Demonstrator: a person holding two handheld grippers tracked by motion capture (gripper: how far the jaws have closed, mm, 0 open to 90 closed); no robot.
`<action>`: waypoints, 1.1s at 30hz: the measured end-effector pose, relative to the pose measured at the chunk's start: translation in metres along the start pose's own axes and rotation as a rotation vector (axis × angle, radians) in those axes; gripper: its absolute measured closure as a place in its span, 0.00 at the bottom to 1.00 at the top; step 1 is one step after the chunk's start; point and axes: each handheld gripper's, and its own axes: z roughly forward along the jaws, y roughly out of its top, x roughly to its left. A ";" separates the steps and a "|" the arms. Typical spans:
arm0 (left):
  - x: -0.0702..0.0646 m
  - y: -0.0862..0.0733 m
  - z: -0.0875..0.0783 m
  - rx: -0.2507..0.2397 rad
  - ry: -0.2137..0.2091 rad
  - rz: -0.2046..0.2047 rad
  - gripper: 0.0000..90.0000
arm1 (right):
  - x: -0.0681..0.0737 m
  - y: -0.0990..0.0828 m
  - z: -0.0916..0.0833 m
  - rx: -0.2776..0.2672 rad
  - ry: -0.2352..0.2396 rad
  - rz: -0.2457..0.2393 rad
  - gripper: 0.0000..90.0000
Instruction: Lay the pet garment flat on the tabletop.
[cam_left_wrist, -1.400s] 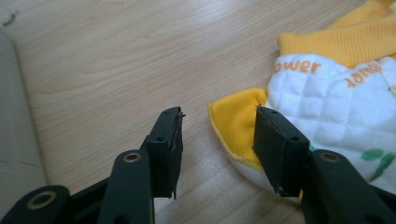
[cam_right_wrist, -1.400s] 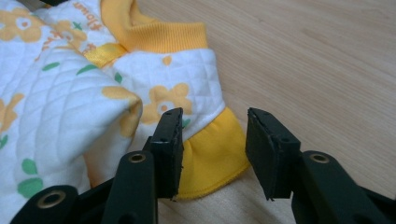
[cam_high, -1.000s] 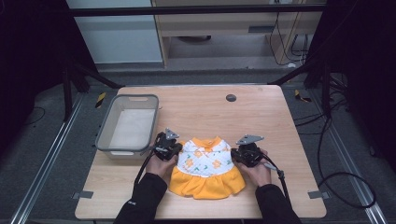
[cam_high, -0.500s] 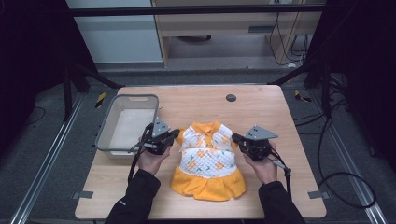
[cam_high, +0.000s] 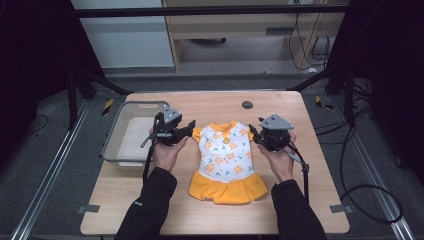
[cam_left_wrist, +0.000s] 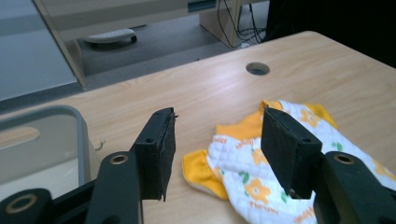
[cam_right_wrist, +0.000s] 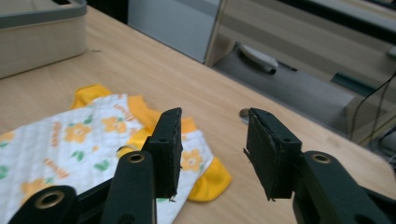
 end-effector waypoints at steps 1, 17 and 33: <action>0.000 -0.004 -0.005 0.006 -0.032 0.002 0.50 | 0.000 -0.001 -0.002 0.006 0.010 0.006 0.60; -0.019 -0.077 -0.044 0.188 -0.195 0.097 0.56 | 0.015 -0.035 -0.058 0.066 0.180 0.082 0.57; -0.050 -0.134 -0.031 0.375 -0.263 0.156 0.83 | 0.041 -0.111 -0.053 0.292 0.272 0.122 0.73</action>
